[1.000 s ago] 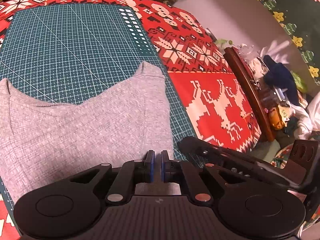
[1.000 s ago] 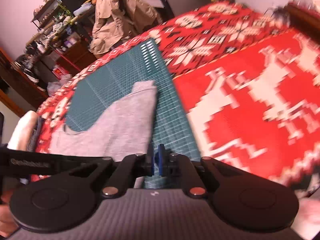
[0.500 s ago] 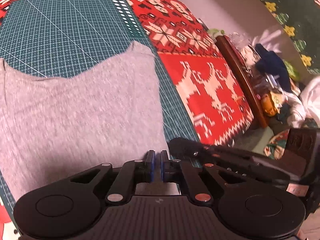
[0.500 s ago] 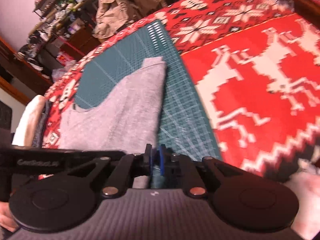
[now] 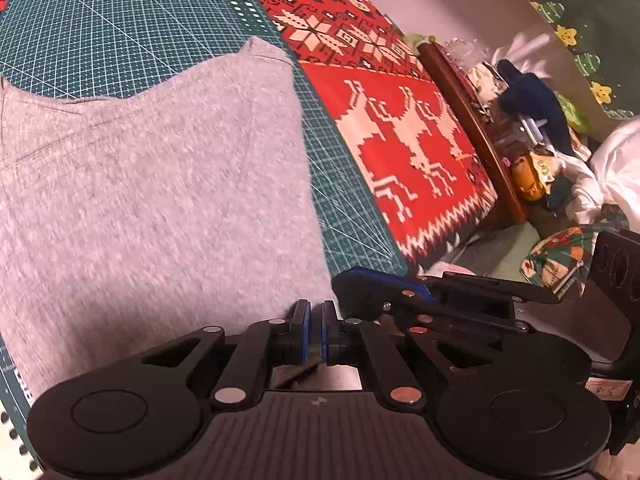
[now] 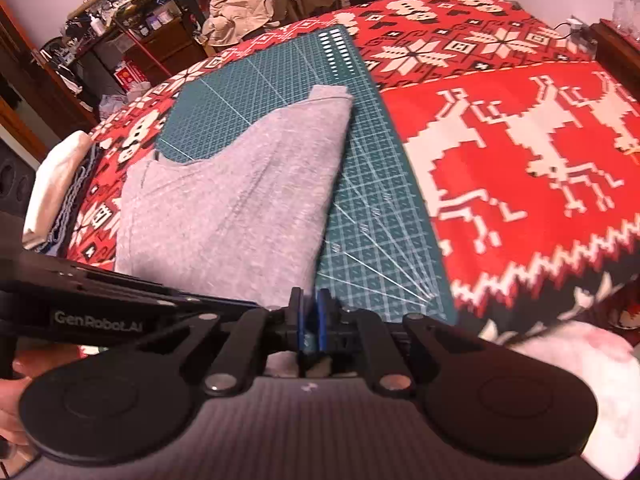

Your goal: Fold clothes

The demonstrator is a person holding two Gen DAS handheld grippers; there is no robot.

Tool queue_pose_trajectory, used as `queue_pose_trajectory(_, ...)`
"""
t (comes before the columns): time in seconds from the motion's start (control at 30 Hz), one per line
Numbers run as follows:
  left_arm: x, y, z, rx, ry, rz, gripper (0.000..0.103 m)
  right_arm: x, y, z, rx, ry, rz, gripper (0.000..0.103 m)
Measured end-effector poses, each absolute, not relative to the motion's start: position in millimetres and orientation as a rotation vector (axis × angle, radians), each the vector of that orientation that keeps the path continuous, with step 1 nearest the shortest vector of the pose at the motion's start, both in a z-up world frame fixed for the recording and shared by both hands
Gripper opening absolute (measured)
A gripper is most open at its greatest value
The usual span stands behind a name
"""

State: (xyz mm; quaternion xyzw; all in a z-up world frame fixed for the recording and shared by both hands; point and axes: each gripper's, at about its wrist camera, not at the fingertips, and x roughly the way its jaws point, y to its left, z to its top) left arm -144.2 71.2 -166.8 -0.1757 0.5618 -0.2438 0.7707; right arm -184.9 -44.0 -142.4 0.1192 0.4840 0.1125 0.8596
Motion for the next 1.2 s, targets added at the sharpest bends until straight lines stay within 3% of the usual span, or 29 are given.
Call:
queue_pose_trajectory(0.43, -152.4, 73.6, -174.6, -0.431, 1.230, -0.545, 0.004, -204.2, -33.2, -139.6, 0.159, 1.055, 0.240, 0.006)
queue_pose_trajectory(1.2, -153.4, 68.8, -175.5, -0.441, 1.226, -0.577, 0.004, -203.1, -43.4, -129.7, 0.243, 1.026, 0.250, 0.008)
